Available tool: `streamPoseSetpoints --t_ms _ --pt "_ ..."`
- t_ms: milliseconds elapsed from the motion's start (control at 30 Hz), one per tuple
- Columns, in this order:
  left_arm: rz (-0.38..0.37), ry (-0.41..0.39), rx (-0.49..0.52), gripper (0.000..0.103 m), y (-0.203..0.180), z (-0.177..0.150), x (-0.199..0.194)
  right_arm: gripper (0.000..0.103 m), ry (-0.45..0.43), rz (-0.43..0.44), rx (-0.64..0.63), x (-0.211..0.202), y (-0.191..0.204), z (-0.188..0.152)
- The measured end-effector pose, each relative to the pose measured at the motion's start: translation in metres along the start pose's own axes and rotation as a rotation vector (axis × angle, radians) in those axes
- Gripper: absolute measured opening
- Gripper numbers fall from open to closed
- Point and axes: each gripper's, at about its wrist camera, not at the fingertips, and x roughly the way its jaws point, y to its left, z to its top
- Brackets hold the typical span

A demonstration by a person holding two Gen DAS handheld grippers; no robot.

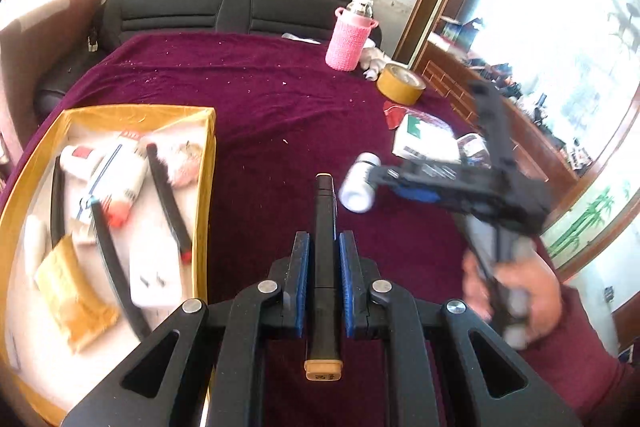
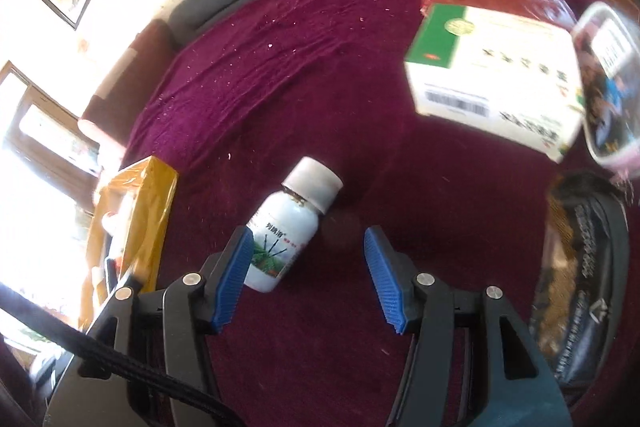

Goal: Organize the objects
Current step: 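Grasp a gold-capped black marker with the left gripper while the right grasps the green-label pill bottle, then carry the marker and pill bottle over the tray and open both grippers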

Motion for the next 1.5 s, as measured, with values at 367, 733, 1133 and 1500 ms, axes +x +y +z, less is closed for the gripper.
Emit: streamPoseSetpoints --t_ms 367,733,1133,1500 --pt "-0.036 -0.065 -0.095 0.012 0.034 -0.024 -0.039 0.035 0.067 -0.165 -0.096 0.031 0.039 0.001" --pt "0.138 -0.142 -0.185 0.012 0.119 -0.039 -0.079 0.033 -0.007 0.044 -0.13 -0.026 0.067 -0.031" --pt "0.367 -0.044 -0.27 0.012 0.188 -0.053 -0.063 0.034 0.103 0.259 -0.328 -0.013 0.181 -0.064" --pt "0.401 0.032 -0.292 0.012 0.202 -0.058 -0.043 0.034 0.187 0.161 -0.377 0.062 0.224 -0.058"
